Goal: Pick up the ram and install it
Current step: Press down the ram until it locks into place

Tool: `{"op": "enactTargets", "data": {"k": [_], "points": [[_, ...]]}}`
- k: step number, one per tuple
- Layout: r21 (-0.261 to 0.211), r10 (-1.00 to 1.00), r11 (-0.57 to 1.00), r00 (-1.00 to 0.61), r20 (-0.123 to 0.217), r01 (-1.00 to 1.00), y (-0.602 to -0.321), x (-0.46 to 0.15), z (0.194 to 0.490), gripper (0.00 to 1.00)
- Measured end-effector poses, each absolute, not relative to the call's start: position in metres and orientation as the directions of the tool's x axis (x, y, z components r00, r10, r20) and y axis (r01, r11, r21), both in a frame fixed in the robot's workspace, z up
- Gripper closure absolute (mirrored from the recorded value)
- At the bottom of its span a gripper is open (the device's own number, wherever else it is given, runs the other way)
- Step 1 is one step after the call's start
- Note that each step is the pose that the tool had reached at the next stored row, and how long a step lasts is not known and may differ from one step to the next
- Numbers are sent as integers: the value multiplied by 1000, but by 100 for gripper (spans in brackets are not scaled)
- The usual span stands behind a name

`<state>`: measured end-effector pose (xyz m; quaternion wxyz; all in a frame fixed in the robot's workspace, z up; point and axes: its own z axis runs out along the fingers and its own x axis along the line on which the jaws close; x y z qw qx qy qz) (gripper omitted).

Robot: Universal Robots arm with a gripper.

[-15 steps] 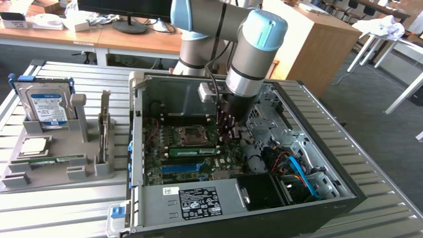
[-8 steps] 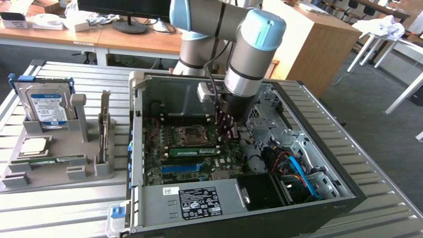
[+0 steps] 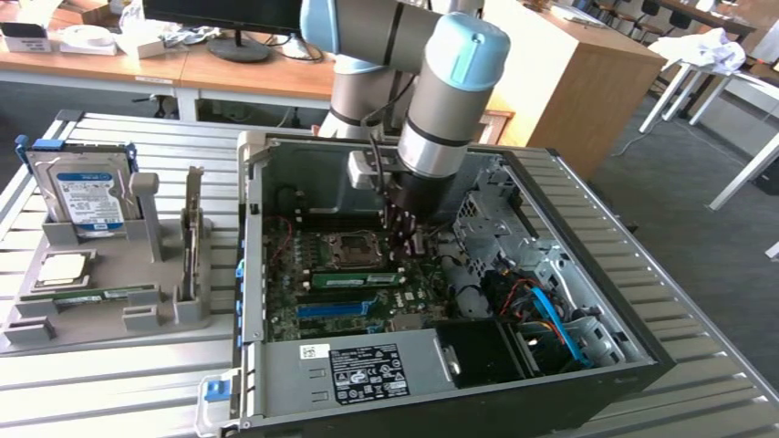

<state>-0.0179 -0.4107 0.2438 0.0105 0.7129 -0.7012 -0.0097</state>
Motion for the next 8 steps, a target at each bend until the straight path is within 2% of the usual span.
{"op": "enactTargets", "data": {"k": [8], "points": [[26,-1000,-17,17,1,-1000,-411,-38,244,90]]}}
